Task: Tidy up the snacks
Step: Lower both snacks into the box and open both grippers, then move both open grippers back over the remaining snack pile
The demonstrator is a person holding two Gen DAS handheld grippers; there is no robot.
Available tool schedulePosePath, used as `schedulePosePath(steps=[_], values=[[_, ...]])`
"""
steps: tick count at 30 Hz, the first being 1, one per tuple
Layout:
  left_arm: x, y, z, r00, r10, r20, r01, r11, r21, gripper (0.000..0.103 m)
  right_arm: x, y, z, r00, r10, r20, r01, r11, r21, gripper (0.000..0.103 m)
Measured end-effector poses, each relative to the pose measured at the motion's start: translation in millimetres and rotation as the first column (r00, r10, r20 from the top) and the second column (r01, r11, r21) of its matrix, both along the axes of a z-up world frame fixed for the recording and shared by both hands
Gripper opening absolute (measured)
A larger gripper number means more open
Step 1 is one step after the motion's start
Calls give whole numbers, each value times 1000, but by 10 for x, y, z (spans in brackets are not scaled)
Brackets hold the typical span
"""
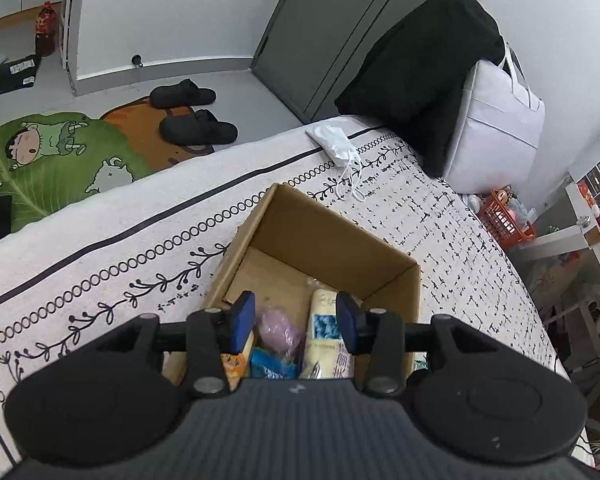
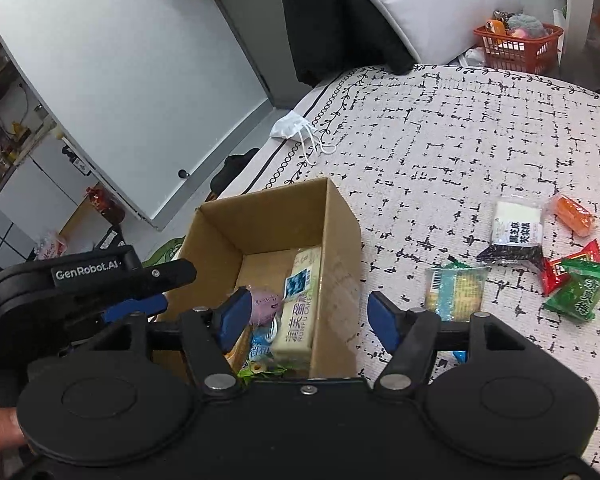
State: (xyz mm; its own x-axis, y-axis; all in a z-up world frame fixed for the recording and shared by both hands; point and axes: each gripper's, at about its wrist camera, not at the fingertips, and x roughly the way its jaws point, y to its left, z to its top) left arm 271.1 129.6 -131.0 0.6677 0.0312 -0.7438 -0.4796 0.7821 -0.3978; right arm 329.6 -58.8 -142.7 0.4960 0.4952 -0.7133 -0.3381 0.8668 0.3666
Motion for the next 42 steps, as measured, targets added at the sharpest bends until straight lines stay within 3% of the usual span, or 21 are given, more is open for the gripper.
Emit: schedulePosePath(steps=[3, 8, 13, 28, 42], values=[[-55, -30, 26, 1000, 12, -9, -12, 1000, 4, 47, -17, -57, 23, 1000, -2, -3, 2, 1000, -3, 66], [-158, -111, 58, 1000, 13, -23, -13, 1000, 9, 61, -57, -164, 54, 1000, -4, -5, 4, 1000, -18, 74], [-267, -201, 120, 999, 24, -30, -23, 999, 22, 67, -90, -288, 126, 1000, -5, 10, 5, 1000, -12, 81], [-520, -557, 335, 999, 29, -45, -25, 996, 86, 102, -213, -686, 328, 997, -26, 78, 30, 999, -46, 103], [-672, -1005, 599, 1000, -13, -8, 14, 987, 160, 103, -267, -1141, 470, 995, -34, 96, 36, 999, -15, 103]])
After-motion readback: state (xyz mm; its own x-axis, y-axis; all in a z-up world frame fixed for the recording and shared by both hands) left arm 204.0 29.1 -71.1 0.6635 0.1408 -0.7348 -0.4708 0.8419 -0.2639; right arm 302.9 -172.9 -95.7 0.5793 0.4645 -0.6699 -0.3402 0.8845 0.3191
